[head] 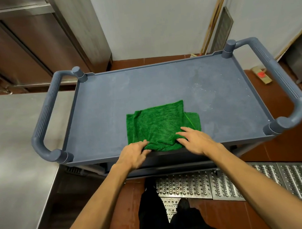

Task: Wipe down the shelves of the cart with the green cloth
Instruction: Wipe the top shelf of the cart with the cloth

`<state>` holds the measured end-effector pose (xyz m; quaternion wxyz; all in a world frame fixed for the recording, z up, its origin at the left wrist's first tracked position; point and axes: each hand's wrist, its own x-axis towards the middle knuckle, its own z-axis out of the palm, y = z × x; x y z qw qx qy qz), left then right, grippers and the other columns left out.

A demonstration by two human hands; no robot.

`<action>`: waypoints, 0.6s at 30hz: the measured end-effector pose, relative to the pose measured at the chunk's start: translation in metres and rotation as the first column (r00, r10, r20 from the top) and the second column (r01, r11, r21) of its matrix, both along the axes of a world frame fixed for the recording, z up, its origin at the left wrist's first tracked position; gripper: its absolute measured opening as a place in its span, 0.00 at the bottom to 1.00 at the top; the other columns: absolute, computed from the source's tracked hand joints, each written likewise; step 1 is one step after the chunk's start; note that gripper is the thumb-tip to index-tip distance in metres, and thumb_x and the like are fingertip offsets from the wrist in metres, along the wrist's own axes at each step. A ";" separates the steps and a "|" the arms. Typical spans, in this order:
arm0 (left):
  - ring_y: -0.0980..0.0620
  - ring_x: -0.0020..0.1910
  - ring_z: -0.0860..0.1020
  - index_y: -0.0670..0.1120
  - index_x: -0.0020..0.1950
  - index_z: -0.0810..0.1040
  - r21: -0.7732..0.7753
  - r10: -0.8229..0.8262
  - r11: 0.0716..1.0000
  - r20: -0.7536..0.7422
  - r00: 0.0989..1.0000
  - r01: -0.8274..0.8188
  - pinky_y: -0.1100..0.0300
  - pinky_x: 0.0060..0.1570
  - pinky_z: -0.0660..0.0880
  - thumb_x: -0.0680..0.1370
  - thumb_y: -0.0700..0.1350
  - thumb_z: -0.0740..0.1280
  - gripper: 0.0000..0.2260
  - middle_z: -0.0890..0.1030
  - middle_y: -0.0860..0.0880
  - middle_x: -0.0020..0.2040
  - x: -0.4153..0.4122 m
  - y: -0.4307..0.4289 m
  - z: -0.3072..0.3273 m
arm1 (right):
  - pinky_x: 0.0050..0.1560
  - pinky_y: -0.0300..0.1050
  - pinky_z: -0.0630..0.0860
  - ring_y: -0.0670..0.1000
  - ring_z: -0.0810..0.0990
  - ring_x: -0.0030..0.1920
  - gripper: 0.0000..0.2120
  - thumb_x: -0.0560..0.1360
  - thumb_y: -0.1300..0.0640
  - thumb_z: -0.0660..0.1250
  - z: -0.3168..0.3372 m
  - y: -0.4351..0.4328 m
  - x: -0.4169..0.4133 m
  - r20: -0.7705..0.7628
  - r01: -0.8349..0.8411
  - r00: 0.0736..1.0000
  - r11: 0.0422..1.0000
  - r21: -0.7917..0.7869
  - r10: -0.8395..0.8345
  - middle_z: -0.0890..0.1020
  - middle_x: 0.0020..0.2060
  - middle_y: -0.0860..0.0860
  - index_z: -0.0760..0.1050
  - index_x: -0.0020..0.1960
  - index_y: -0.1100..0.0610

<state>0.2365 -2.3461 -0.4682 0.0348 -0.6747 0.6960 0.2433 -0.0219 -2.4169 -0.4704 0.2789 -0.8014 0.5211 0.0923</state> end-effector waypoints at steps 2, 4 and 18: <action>0.43 0.68 0.73 0.48 0.72 0.73 -0.013 0.007 1.000 0.000 1.000 -0.007 0.52 0.62 0.71 0.82 0.54 0.62 0.20 0.76 0.46 0.70 0.000 0.002 -0.001 | 0.69 0.54 0.68 0.55 0.66 0.73 0.24 0.83 0.43 0.53 0.003 -0.002 0.002 0.012 -0.024 1.000 0.999 -0.022 0.024 0.64 0.76 0.49 0.63 0.76 0.47; 0.40 0.62 0.77 0.44 0.62 0.77 -0.032 0.004 0.999 -0.016 1.000 -0.005 0.50 0.56 0.74 0.81 0.54 0.62 0.16 0.81 0.42 0.61 0.000 0.001 0.000 | 0.67 0.55 0.70 0.56 0.68 0.72 0.24 0.83 0.44 0.54 0.004 -0.001 0.002 0.035 -0.025 0.999 0.999 -0.025 0.026 0.68 0.74 0.50 0.61 0.77 0.47; 0.39 0.45 0.77 0.49 0.38 0.65 0.039 0.031 0.999 -0.068 0.997 -0.029 0.50 0.42 0.72 0.82 0.58 0.58 0.18 0.77 0.45 0.38 0.000 -0.015 0.008 | 0.44 0.47 0.72 0.57 0.78 0.48 0.16 0.81 0.43 0.57 0.000 -0.012 -0.001 -0.004 0.033 0.999 0.995 0.092 -0.033 0.80 0.44 0.54 0.77 0.47 0.53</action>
